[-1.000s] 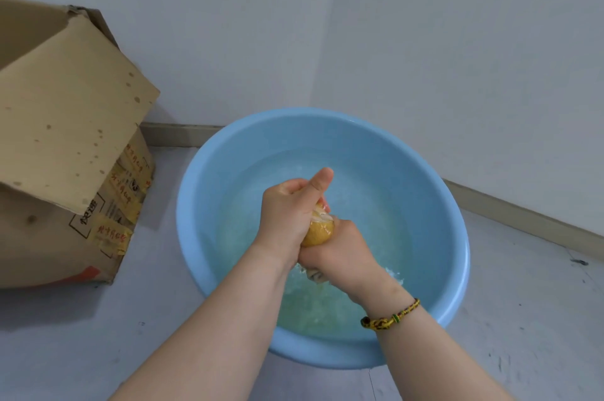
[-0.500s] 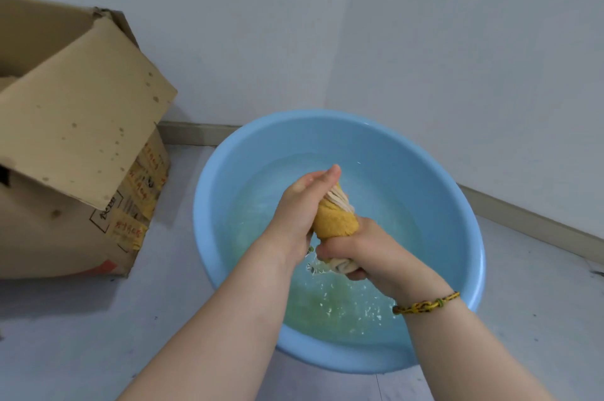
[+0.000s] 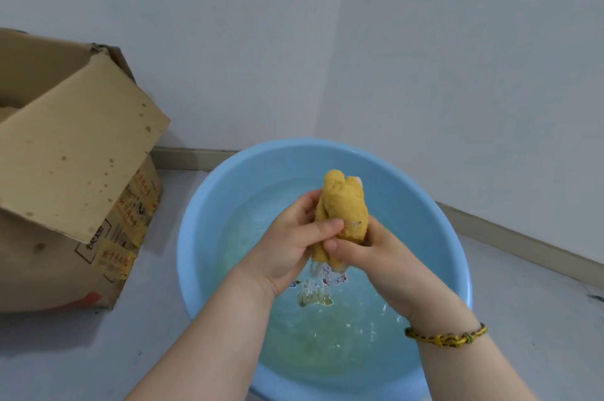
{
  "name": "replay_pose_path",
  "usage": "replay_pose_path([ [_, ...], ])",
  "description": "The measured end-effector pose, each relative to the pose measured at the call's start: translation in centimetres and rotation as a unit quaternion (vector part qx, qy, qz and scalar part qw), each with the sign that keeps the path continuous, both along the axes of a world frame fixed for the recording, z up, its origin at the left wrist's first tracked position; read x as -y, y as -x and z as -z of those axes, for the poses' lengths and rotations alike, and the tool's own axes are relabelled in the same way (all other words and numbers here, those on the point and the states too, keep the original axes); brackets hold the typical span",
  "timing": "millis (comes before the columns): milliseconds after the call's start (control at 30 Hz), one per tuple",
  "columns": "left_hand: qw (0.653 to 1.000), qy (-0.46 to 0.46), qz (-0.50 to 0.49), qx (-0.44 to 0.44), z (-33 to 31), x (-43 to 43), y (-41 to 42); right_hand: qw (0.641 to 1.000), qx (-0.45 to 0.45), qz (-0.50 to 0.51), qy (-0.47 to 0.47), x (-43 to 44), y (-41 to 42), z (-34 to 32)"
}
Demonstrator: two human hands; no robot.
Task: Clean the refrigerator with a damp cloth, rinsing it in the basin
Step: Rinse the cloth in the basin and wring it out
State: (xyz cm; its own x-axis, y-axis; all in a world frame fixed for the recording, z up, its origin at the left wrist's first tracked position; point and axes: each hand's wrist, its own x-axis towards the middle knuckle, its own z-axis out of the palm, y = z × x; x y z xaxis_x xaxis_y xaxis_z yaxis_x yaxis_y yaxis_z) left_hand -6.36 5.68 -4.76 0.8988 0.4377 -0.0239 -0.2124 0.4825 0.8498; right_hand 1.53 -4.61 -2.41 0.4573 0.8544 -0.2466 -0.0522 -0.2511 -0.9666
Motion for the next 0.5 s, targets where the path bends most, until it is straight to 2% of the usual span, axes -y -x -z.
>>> replay_pose_path([
  [100, 0.995, -0.048, -0.08, -0.027, -0.7, 0.0, -0.3, 0.994, 0.049, 0.089, -0.051, 0.0, 0.1, -0.6],
  [267, 0.992, -0.078, -0.096, -0.038, -4.1, -0.2, -0.6, 0.985, 0.094, 0.114, -0.086, 0.2, -0.6, -3.9],
  [367, 0.992, -0.065, -0.095, -0.049, -8.5, -0.7, -0.8, 0.983, 0.077, 0.141, -0.084, 0.2, -1.1, -8.1],
  [500, 0.994, -0.031, -0.09, -0.062, -16.1, -1.2, -0.5, 0.99, 0.024, 0.121, -0.063, 0.3, -1.0, -15.3],
])
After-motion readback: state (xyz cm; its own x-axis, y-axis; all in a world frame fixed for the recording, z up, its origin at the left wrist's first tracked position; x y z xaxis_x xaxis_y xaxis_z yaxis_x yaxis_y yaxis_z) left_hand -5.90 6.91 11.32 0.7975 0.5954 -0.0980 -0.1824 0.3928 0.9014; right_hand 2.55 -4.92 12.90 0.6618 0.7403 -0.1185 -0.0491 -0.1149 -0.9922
